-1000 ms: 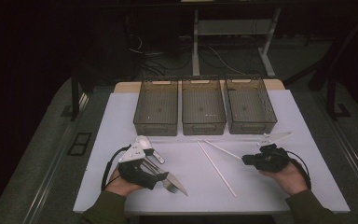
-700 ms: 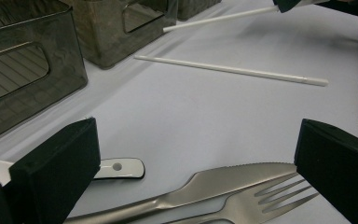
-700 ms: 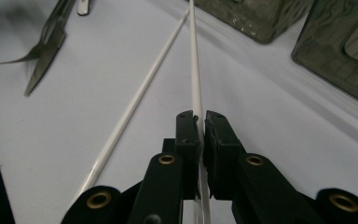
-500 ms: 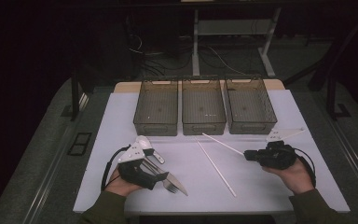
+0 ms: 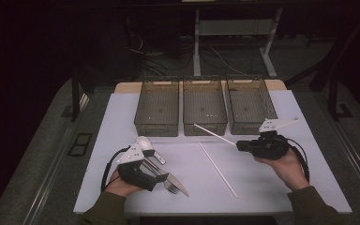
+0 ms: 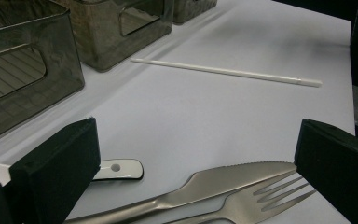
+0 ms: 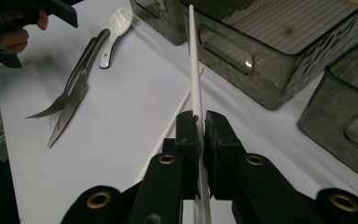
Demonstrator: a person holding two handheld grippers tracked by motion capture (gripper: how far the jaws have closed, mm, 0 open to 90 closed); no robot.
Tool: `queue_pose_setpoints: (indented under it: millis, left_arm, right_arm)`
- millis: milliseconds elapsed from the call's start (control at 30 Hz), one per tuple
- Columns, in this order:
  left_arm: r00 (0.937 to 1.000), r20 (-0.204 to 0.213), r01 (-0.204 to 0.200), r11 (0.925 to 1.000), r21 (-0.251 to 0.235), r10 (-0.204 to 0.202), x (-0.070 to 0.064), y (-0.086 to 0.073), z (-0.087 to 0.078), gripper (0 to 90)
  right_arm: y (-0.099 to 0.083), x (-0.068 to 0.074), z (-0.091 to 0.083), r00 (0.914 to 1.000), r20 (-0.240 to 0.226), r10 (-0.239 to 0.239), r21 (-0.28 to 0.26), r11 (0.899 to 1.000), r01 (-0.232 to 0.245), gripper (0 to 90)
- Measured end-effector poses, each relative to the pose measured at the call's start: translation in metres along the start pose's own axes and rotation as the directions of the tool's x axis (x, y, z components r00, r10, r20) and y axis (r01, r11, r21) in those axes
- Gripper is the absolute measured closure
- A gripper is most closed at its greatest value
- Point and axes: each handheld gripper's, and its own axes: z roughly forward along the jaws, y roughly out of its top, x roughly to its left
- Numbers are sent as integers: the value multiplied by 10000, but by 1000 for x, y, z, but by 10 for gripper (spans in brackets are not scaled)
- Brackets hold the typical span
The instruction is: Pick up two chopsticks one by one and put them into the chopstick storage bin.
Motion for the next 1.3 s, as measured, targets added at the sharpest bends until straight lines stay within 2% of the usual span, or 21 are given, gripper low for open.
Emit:
queue_pose_setpoints:
  millis: [300, 833, 1300]
  left_arm:
    - [10000, 51, -16, 10000, 27, 16, 0, 0, 2, 0]
    - [10000, 58, -38, 10000, 54, 37, -1, 0, 3, 0]
    - [9999, 81, -69, 9999, 113, 68, -2, 1, 5, 0]
  right_arm:
    - [15, 1, 8, 9999, -71, -126, -259, 9996, 124, 843]
    - [49, 2, 32, 9999, 111, -88, -460, 9989, 93, 843]
    - [76, 4, 61, 9993, 356, -113, -278, 9995, 123, 843]
